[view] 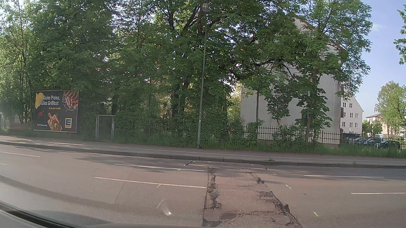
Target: Follow the waypoints while adhering to traffic rules and regulations
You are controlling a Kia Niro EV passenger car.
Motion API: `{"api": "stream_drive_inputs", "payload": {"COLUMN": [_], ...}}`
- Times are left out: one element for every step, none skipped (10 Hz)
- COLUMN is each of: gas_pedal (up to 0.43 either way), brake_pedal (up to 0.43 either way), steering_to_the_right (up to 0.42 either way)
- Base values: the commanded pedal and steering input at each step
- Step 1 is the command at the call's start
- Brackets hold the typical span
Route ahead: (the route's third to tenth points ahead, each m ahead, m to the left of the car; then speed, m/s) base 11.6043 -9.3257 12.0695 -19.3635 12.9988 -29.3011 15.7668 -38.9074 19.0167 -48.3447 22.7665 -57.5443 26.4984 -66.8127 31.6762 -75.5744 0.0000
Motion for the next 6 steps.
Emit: {"api": "stream_drive_inputs", "payload": {"gas_pedal": [0.0, 0.0, 0.0, 0.0, 0.0, 0.0], "brake_pedal": [0.22, 0.22, 0.22, 0.22, 0.22, 0.22], "steering_to_the_right": [0.005, 0.005, 0.005, 0.005, 0.005, 0.005]}}
